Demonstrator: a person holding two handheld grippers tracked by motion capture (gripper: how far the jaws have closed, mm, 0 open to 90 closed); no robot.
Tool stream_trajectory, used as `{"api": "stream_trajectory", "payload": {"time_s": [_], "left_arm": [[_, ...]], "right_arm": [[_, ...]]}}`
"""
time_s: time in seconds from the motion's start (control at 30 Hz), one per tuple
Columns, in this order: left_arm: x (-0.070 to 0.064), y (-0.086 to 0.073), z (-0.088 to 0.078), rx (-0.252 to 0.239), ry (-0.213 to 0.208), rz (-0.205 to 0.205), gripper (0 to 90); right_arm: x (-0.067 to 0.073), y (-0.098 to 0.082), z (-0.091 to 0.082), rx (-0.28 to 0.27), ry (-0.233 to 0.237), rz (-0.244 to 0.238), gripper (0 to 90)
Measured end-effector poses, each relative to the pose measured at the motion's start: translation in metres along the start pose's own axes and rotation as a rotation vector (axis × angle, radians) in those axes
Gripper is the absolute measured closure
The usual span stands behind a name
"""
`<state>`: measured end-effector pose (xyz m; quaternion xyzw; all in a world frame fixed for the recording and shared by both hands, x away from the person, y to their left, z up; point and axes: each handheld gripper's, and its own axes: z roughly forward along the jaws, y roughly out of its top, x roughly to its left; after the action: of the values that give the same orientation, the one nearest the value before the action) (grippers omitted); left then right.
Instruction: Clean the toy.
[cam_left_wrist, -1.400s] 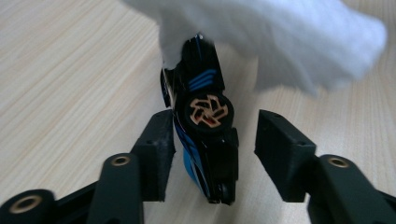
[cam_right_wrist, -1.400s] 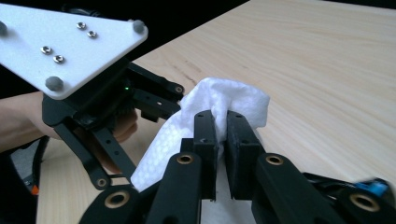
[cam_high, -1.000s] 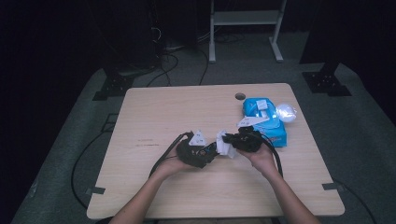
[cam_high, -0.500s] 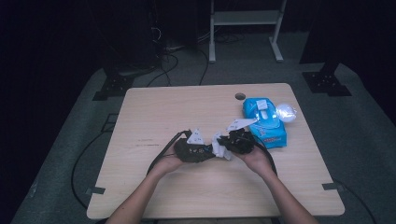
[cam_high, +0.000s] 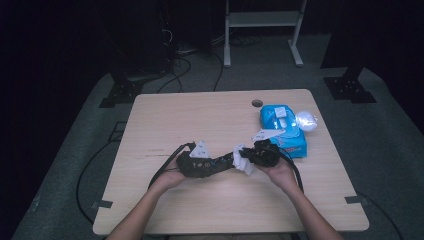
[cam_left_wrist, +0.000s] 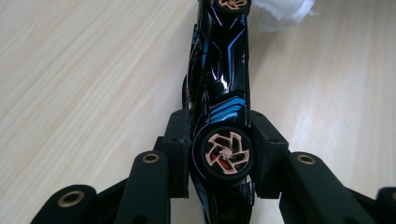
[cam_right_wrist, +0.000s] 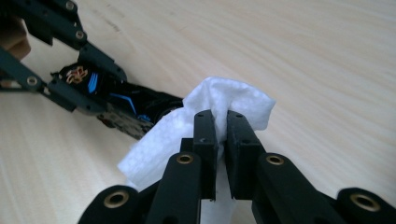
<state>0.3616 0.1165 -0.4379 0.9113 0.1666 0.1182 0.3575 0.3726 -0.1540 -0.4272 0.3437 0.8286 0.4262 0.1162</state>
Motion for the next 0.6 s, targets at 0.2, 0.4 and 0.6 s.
{"api": "stream_trajectory", "payload": {"time_s": [0.2, 0.4, 0.6], "left_arm": [[0.0, -0.011, -0.013, 0.028, -0.001, -0.005, 61.9], [0.0, -0.002, -0.008, 0.071, 0.01, 0.001, 48.8], [-0.001, 0.016, 0.007, 0.103, -0.008, 0.023, 44.0]], "right_arm": [[0.018, 0.003, 0.011, -0.008, 0.045, -0.016, 83.1], [0.025, 0.006, 0.015, -0.024, 0.067, -0.031, 83.1], [0.01, -0.003, 0.008, -0.026, 0.071, 0.022, 83.1]]}}
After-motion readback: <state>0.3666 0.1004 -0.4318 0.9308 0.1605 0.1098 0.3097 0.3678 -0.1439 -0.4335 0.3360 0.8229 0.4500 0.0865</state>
